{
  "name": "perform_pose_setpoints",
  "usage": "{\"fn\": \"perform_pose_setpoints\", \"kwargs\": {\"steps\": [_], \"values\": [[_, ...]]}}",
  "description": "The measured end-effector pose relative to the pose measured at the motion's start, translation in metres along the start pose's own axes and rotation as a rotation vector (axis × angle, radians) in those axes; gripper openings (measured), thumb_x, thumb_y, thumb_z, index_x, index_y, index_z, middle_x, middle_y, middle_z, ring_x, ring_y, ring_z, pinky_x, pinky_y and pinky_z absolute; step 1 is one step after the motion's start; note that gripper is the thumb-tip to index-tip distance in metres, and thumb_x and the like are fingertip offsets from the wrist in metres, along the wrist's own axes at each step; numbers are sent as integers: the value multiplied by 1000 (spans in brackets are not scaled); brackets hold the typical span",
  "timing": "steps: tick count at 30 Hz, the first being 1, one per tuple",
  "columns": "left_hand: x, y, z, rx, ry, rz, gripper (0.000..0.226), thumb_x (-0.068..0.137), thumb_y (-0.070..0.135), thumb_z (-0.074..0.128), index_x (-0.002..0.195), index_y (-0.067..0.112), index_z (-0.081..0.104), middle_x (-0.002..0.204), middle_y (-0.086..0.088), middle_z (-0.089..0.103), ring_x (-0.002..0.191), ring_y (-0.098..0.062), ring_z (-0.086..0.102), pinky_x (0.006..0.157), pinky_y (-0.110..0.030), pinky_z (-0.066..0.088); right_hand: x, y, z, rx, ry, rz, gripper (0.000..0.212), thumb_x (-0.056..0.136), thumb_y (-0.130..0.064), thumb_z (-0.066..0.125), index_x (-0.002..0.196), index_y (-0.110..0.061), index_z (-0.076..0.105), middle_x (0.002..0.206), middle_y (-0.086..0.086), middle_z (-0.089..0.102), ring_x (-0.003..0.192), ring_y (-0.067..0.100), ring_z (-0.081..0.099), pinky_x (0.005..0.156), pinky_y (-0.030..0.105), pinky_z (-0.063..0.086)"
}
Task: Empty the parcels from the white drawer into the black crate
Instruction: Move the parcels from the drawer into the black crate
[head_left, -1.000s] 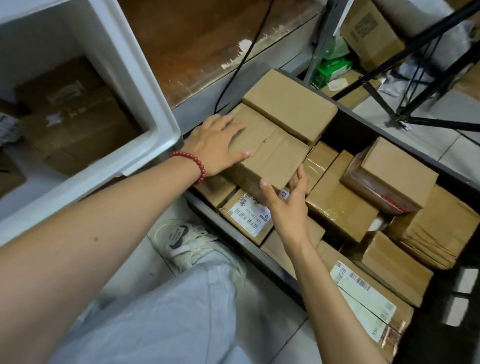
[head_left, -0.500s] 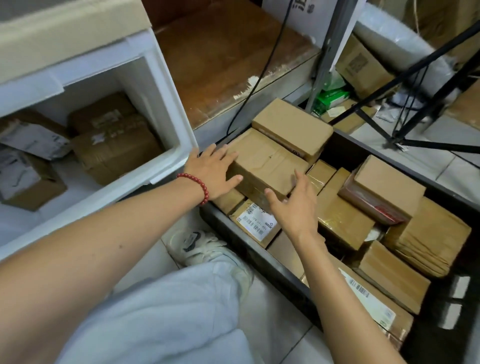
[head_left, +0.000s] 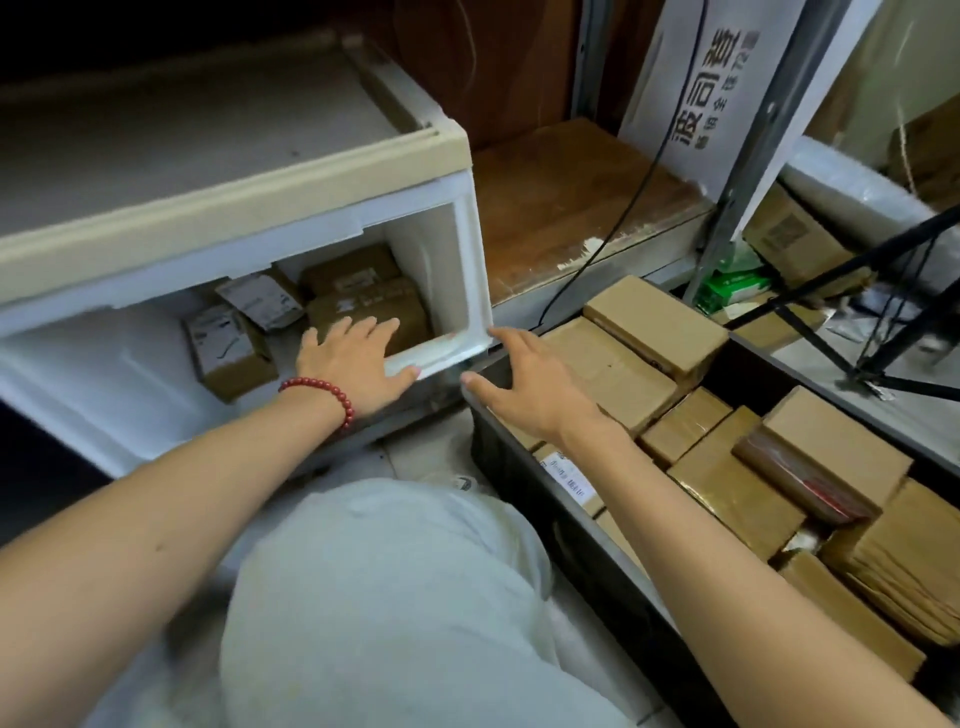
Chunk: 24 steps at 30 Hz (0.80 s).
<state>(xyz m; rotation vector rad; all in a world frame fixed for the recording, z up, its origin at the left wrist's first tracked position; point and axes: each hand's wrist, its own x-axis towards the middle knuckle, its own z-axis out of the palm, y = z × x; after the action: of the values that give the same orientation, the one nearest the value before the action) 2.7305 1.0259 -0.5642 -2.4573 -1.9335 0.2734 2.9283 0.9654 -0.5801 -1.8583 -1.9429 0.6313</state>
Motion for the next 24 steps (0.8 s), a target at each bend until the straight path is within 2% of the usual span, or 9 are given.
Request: {"fn": "perform_pose_setpoints", "kwargs": {"steps": [7,11,18,22,24], "values": [[-5,-52,-6,-134,33,-240,74,90,64,39,151,27,20,155,-8,29,139,-32,30,109,-51,26,33,-45,1,-111,-61,-123,68,94,-52,52,150,-21,29,155,2,31,139,24,34,107,45,40],[6,-76,2,-162,-10,-342,75,91,64,39,151,25,19,155,-11,26,139,-35,29,110,-51,26,60,-56,12,-133,-98,-104,68,93,-52,52,149,-22,28,154,3,30,137,26,37,103,46,43],[53,-88,27,-296,-53,-353,79,90,63,43,152,25,13,156,-11,21,142,-35,23,114,-54,20,118,-53,40,-126,-171,14,75,94,-52,51,151,-15,21,153,13,31,137,32,36,110,44,36],[79,-89,52,-429,-104,-393,82,89,58,50,152,22,11,155,-14,23,139,-36,29,113,-51,26,149,-45,63,-116,-232,45,74,93,-50,54,149,-13,22,145,17,39,130,34,43,109,42,36],[93,-88,63,-495,-164,-397,81,87,58,52,151,18,21,151,-14,32,133,-35,38,109,-48,34,163,-41,76,-117,-269,67,75,93,-48,55,148,-11,19,143,17,39,129,34,44,110,41,36]]}}
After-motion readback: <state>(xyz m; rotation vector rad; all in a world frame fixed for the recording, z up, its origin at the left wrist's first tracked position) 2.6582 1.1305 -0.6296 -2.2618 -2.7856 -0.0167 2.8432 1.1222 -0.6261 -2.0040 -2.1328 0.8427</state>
